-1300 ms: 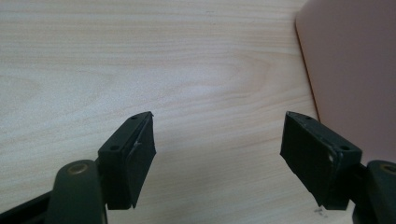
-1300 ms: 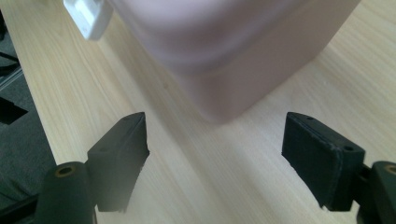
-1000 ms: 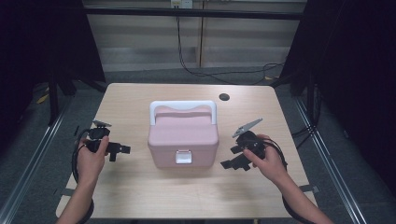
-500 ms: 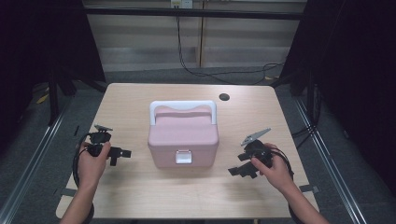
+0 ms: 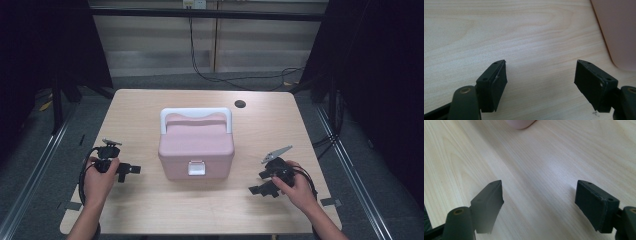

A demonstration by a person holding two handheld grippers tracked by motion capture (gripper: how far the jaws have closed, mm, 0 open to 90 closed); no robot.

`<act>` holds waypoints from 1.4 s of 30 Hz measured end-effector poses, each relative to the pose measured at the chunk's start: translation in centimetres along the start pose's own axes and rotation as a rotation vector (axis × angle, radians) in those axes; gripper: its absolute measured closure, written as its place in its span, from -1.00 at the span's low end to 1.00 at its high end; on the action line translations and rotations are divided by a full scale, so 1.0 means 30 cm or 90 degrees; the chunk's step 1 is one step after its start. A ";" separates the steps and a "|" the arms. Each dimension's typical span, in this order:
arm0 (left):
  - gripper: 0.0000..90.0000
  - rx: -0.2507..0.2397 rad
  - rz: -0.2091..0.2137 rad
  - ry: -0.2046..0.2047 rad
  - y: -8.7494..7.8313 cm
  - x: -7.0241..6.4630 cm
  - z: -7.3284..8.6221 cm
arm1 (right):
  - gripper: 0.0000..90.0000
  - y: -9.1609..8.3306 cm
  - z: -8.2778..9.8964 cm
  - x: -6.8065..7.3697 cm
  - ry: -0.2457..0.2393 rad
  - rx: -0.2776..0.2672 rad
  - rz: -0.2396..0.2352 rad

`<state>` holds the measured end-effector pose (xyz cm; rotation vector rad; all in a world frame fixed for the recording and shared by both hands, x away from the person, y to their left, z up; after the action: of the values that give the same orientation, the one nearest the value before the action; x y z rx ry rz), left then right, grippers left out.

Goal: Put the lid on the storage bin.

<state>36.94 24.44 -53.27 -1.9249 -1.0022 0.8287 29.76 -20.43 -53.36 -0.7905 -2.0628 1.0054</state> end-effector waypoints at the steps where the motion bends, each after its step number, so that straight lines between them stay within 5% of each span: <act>1: -0.43 -0.002 0.002 0.000 0.002 -0.002 0.001 | -0.52 0.001 0.002 -0.001 0.001 0.000 0.000; 8: -0.44 -0.003 0.001 0.020 0.014 -0.006 0.017 | -0.53 0.014 0.028 -0.017 -0.005 0.001 0.010; 21: -0.58 -0.048 -0.006 0.063 0.024 -0.026 0.034 | -0.55 0.014 0.053 -0.024 -0.041 -0.061 -0.006; 34: -0.68 -0.093 -0.036 0.161 0.033 -0.041 0.070 | -0.55 0.021 0.084 -0.025 -0.089 -0.139 0.011; 42: -0.95 -0.113 -0.012 0.211 0.048 -0.057 0.087 | -0.55 0.025 0.099 -0.023 -0.107 -0.173 0.017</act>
<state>34.49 23.35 -55.42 -2.1120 -0.9124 0.4005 27.96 -21.77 -55.57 -0.8975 -2.3728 0.8400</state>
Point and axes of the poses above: each handheld gripper's, and its own axes: y roughly forward along the jaws, z roughly out of its underside, x roughly to its left, the point moved 7 cm from there along y, roughly forward along the jaws, and after that the axes turned 10 degrees about y, right-handed, at the moved point
